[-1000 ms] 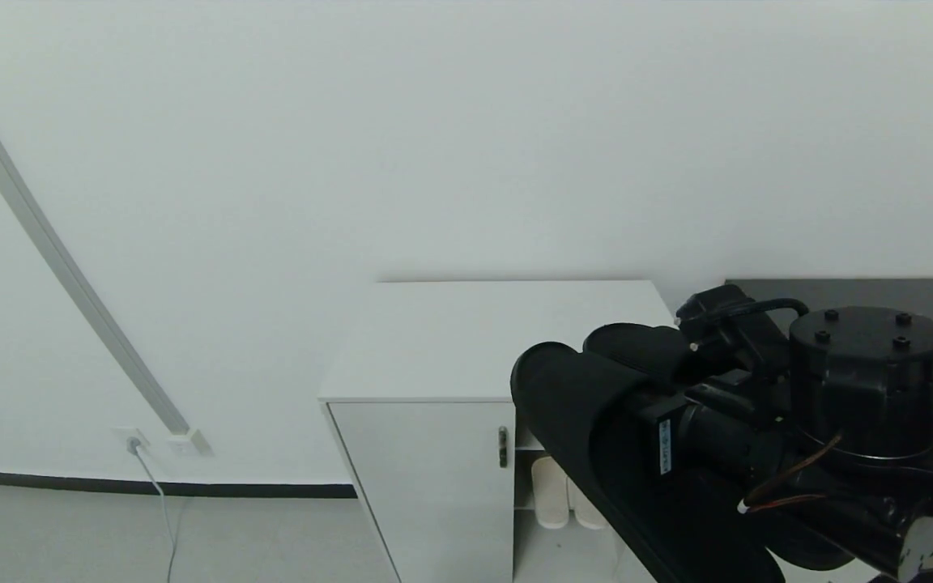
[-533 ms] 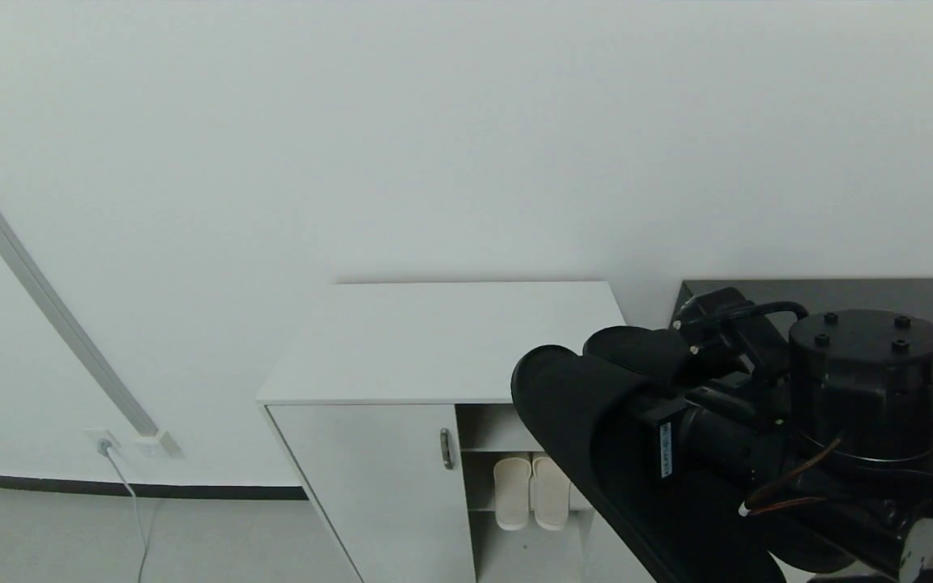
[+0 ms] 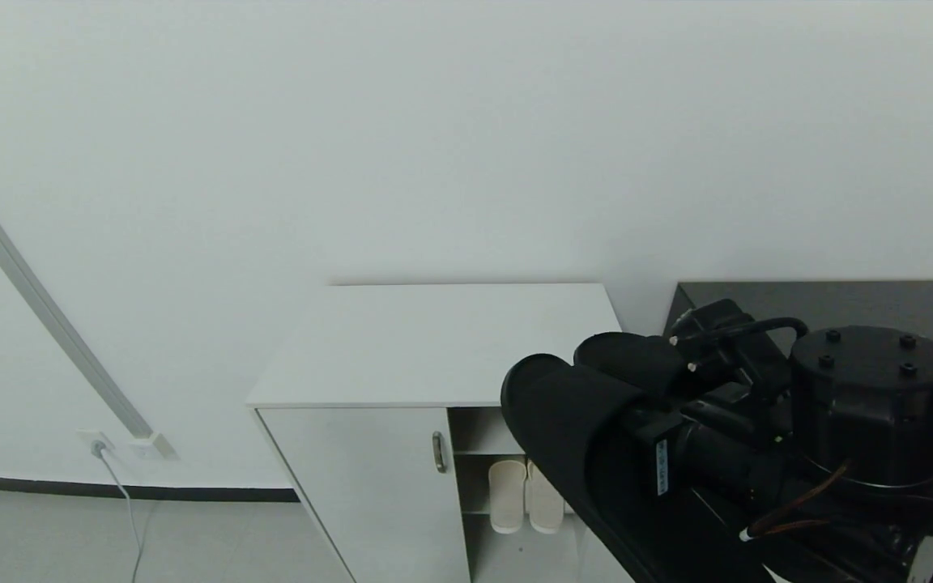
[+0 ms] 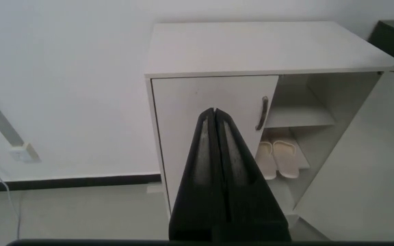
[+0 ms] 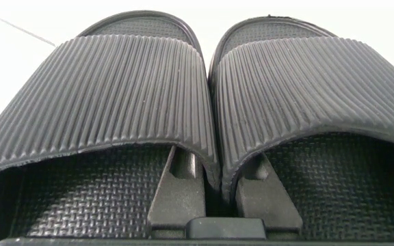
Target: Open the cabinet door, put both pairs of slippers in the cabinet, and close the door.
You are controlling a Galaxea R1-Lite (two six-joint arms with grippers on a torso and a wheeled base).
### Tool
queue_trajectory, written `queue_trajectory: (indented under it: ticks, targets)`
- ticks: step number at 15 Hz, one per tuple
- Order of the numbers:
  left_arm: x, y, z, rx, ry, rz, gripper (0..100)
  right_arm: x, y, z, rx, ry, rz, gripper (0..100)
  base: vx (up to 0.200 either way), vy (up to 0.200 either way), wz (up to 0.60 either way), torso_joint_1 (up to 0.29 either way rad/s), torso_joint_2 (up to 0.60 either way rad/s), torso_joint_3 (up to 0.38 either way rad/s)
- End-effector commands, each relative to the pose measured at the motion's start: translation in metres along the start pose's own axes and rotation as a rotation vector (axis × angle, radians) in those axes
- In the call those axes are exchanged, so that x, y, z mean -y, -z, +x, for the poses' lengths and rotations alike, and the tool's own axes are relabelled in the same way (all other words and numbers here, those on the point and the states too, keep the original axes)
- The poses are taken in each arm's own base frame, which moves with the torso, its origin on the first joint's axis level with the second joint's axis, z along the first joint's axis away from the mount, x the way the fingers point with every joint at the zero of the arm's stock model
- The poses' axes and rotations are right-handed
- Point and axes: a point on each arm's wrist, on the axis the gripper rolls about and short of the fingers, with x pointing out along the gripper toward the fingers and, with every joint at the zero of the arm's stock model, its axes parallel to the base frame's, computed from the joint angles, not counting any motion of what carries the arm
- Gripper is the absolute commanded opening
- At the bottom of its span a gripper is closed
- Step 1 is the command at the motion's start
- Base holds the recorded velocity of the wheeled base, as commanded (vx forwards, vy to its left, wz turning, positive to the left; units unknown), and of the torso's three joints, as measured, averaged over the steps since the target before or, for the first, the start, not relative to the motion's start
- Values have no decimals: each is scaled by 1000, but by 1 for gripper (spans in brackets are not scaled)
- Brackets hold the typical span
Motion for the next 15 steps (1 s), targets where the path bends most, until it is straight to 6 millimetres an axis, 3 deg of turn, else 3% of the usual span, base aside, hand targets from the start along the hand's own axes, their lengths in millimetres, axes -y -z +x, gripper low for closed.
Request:
queue_trajectory:
  ticks: [1, 10, 15]
  targets:
    - [0, 0, 0, 0, -1, 0, 0, -3, 3, 0, -11, -10, -6, 0, 0, 0, 0, 0, 0, 0]
    - [0, 0, 0, -1, 1, 0, 0, -17, 22, 7, -39, -72, -27, 0, 0, 0, 0, 0, 0, 0]
    - [0, 0, 0, 0, -1, 0, 0, -18, 22, 9, -17, -73, -21, 0, 0, 0, 0, -140, 311, 168]
